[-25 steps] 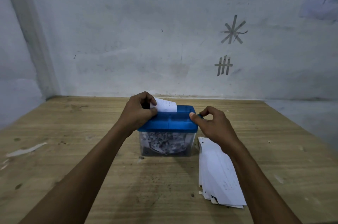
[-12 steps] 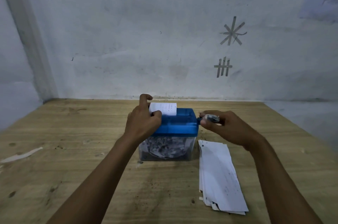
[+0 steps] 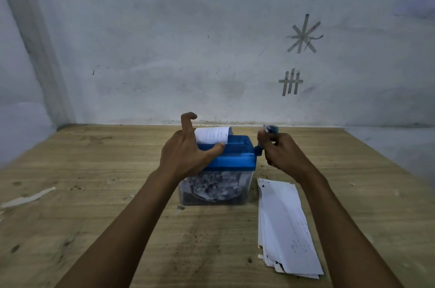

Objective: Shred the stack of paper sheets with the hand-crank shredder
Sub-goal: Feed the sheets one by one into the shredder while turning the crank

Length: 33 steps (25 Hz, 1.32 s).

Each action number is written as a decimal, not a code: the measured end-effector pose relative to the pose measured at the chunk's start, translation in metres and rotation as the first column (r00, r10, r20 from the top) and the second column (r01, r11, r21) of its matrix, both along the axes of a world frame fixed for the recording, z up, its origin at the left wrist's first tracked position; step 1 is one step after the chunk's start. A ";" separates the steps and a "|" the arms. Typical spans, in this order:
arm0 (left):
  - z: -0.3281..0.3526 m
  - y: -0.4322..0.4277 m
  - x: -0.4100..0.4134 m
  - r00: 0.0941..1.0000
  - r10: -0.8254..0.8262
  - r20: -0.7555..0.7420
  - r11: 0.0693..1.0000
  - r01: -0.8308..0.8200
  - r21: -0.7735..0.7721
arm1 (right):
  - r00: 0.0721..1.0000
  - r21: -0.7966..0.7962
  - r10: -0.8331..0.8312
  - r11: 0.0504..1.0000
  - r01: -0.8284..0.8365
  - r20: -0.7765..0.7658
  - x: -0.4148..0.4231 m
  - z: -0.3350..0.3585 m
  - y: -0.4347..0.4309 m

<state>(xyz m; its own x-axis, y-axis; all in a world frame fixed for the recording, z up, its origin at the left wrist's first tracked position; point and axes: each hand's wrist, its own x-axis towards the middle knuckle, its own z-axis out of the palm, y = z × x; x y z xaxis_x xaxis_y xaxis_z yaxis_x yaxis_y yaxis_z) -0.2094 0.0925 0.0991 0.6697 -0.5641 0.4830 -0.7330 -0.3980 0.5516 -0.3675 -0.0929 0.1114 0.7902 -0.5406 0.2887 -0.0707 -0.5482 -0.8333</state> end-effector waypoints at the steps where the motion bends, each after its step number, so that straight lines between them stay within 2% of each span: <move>1: -0.001 0.001 0.000 1.000 -0.011 -0.005 1.000 0.011 -0.011 | 1.000 0.022 -0.017 1.000 0.017 -0.015 0.007 0.000 0.001; 3: -0.005 0.003 -0.001 0.999 -0.035 0.000 0.999 0.035 -0.035 | 0.997 0.221 -0.061 0.973 0.071 -0.053 0.019 -0.003 0.005; 4: -0.006 0.004 -0.002 0.999 -0.042 0.002 0.998 0.042 -0.042 | 0.991 0.379 -0.066 0.919 0.105 -0.115 0.022 -0.006 0.006; 6: -0.005 0.002 0.000 0.999 -0.049 -0.005 0.998 0.049 -0.045 | 0.968 0.665 0.034 0.732 0.146 -0.250 0.024 -0.013 0.004; 7: -0.004 0.001 0.001 0.999 -0.048 -0.005 0.998 0.048 -0.041 | 0.956 0.728 0.067 0.663 0.172 -0.287 0.022 -0.017 0.005; 8: -0.004 0.001 0.001 0.999 -0.045 -0.001 0.998 0.044 -0.037 | 0.944 0.732 0.052 0.646 0.216 -0.325 0.020 -0.018 0.006; 10: -0.005 0.002 0.000 0.999 -0.034 -0.001 0.999 0.034 -0.035 | 0.930 0.543 -0.129 0.781 0.309 -0.343 0.016 -0.026 0.010; 12: -0.005 0.004 -0.001 0.999 -0.032 0.003 0.998 0.032 -0.045 | 0.939 0.327 -0.333 0.881 0.341 -0.082 0.012 -0.039 0.011; 14: -0.004 0.004 -0.003 0.999 -0.051 0.005 0.998 0.051 -0.039 | 0.949 0.294 -0.274 0.930 0.221 0.154 0.003 -0.052 0.012; 16: -0.004 0.005 -0.003 0.998 -0.059 0.028 0.998 0.060 -0.017 | 0.954 0.223 -0.201 0.963 0.152 0.222 -0.001 -0.065 0.012; 23: -0.005 0.005 -0.005 0.998 -0.022 0.057 1.000 0.022 -0.001 | 0.967 -0.029 -0.232 0.971 0.237 0.103 -0.003 -0.059 0.029; 25: -0.004 0.004 -0.006 0.997 -0.018 0.076 1.000 0.018 0.001 | 0.952 0.021 -0.305 0.952 0.305 -0.004 -0.002 -0.049 0.042; 26: -0.004 0.003 -0.007 0.997 -0.015 0.082 1.000 0.015 0.001 | 0.940 0.099 -0.331 0.936 0.338 -0.080 -0.002 -0.041 0.047; 28: -0.003 0.001 -0.009 0.997 -0.016 0.078 1.000 0.016 0.000 | 0.929 0.259 -0.305 0.899 0.353 -0.209 -0.007 -0.023 0.047; 29: -0.002 0.000 -0.010 0.997 -0.019 0.068 1.000 0.019 -0.002 | 0.929 0.265 -0.278 0.903 0.339 -0.243 -0.011 -0.015 0.045; 31: -0.002 0.001 -0.010 0.999 -0.016 0.042 1.000 0.016 0.003 | 0.935 0.100 -0.269 0.949 0.298 -0.233 -0.019 -0.012 0.044; 33: -0.001 0.003 -0.007 1.000 -0.007 0.005 1.000 0.007 -0.005 | 0.956 -0.194 -0.279 0.946 0.258 -0.092 -0.025 -0.020 0.048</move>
